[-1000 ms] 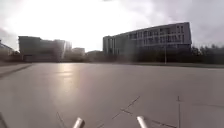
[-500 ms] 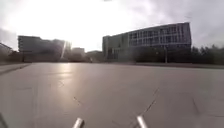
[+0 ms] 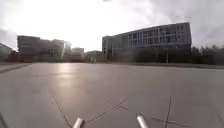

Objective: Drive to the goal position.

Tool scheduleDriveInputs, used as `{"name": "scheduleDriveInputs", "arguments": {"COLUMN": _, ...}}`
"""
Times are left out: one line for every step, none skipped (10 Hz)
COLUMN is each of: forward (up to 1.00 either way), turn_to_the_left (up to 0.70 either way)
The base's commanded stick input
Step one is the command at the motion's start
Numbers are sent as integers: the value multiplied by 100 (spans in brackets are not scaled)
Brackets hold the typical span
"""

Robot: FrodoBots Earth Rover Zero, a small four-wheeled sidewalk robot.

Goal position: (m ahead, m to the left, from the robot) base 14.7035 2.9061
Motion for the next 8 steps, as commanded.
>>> {"name": "scheduleDriveInputs", "arguments": {"forward": 100, "turn_to_the_left": 0}}
{"name": "scheduleDriveInputs", "arguments": {"forward": 100, "turn_to_the_left": 13}}
{"name": "scheduleDriveInputs", "arguments": {"forward": 100, "turn_to_the_left": 27}}
{"name": "scheduleDriveInputs", "arguments": {"forward": 100, "turn_to_the_left": 27}}
{"name": "scheduleDriveInputs", "arguments": {"forward": 100, "turn_to_the_left": 27}}
{"name": "scheduleDriveInputs", "arguments": {"forward": 100, "turn_to_the_left": 27}}
{"name": "scheduleDriveInputs", "arguments": {"forward": 100, "turn_to_the_left": 27}}
{"name": "scheduleDriveInputs", "arguments": {"forward": 100, "turn_to_the_left": 27}}
